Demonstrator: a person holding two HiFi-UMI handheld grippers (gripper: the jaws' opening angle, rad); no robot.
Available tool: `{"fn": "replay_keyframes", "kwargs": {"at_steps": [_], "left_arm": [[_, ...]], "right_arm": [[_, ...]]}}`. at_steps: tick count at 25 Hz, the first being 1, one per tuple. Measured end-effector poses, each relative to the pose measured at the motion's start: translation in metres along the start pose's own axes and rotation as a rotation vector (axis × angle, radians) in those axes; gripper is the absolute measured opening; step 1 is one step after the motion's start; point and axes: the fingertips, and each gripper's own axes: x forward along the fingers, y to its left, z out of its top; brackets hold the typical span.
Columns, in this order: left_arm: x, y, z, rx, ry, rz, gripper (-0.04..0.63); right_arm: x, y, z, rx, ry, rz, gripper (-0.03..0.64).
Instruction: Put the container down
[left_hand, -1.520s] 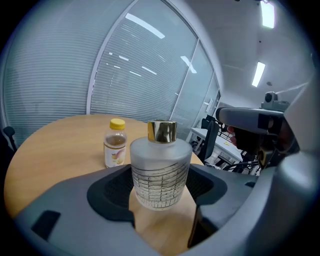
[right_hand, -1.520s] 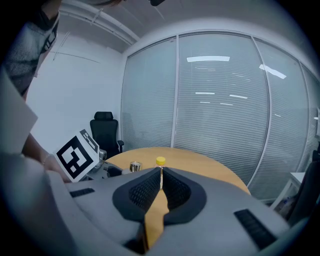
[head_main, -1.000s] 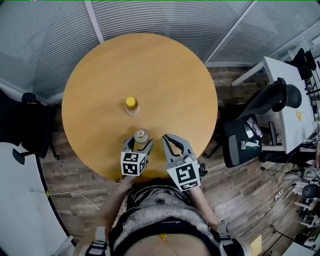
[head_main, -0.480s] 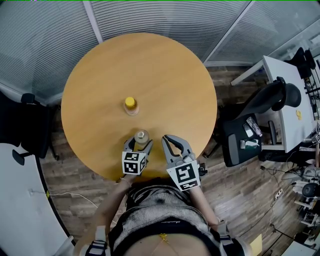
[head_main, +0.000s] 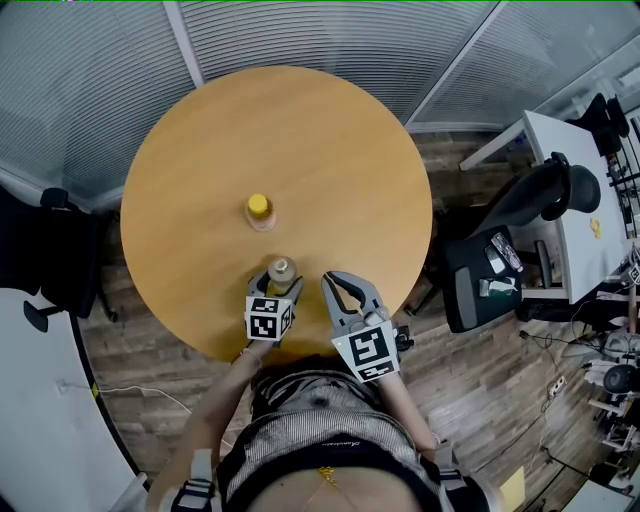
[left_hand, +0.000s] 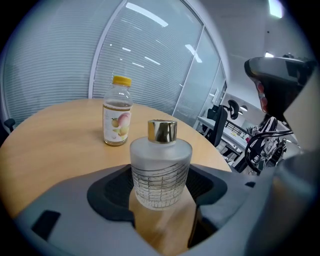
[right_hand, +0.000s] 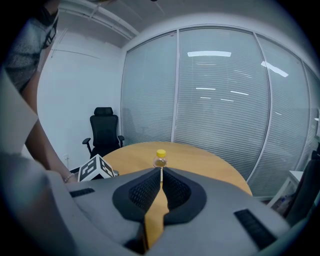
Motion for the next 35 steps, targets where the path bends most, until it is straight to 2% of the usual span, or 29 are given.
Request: {"fn": "replay_keyframes", "kwargs": {"at_steps": [35], "left_arm": [[0.023, 0.004, -0.016, 0.079, 0.053, 0.014, 0.327]], "right_arm": [[0.001, 0.001, -0.006, 0.007, 0.023, 0.011, 0.025]]}}
